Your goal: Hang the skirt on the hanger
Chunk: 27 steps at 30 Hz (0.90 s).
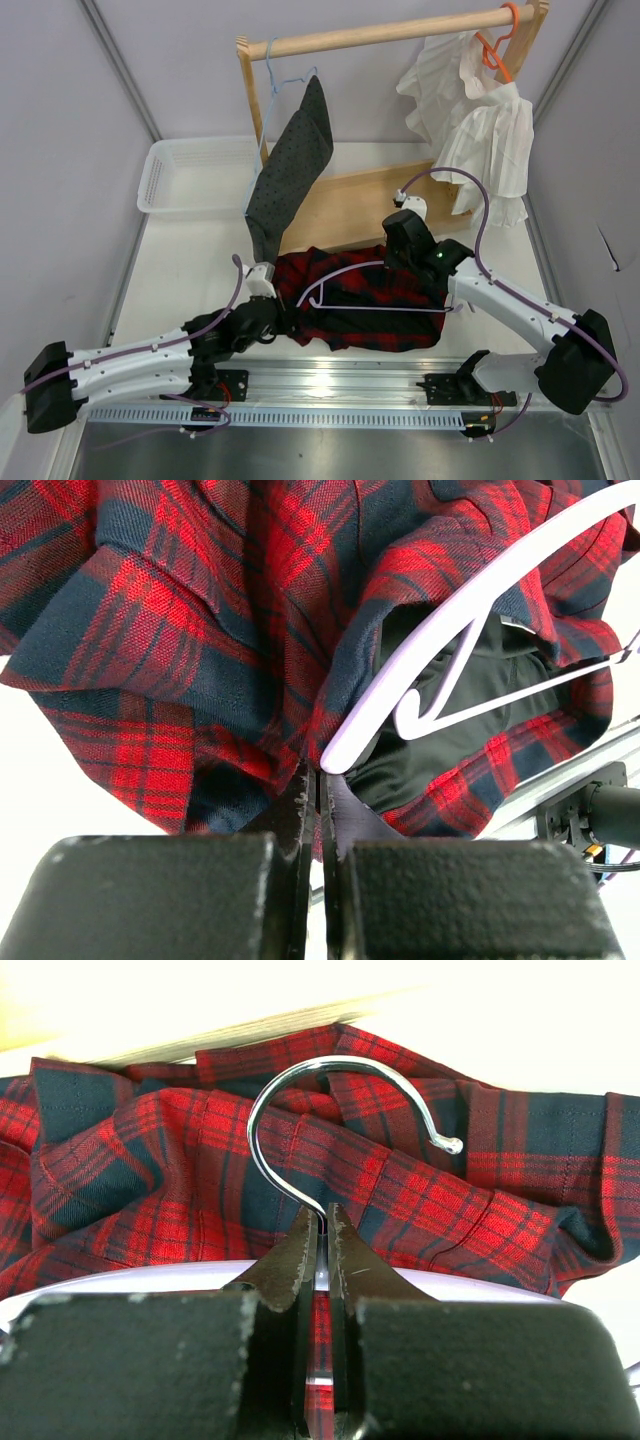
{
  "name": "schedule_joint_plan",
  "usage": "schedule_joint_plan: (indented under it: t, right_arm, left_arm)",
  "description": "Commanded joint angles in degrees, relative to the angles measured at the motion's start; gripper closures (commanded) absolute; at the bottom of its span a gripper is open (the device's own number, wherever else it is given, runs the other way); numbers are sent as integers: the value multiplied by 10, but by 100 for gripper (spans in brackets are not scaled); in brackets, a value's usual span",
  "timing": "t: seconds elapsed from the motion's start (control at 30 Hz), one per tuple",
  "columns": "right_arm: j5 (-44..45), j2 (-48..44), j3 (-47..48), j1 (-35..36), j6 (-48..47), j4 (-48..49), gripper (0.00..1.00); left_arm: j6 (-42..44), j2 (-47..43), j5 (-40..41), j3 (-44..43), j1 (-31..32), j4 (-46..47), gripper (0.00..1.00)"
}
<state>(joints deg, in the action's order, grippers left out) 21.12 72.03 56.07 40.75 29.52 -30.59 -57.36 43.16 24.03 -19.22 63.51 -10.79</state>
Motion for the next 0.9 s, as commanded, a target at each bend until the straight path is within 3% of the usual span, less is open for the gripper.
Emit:
schedule_joint_plan:
  t: [0.0, 0.8, 0.87]
  right_arm:
    - [23, -20, -2, -2, -21, 2, 100]
    - [36, -5, -22, -12, -10, 20, 100]
    - [37, -4, -22, -12, -7, 23, 100]
  left_arm:
    - [9, -6, 14, 4, -10, 27, 100]
    - [15, -60, -34, 55, -21, 96, 100]
    - [12, -61, -36, 59, -22, 91, 94]
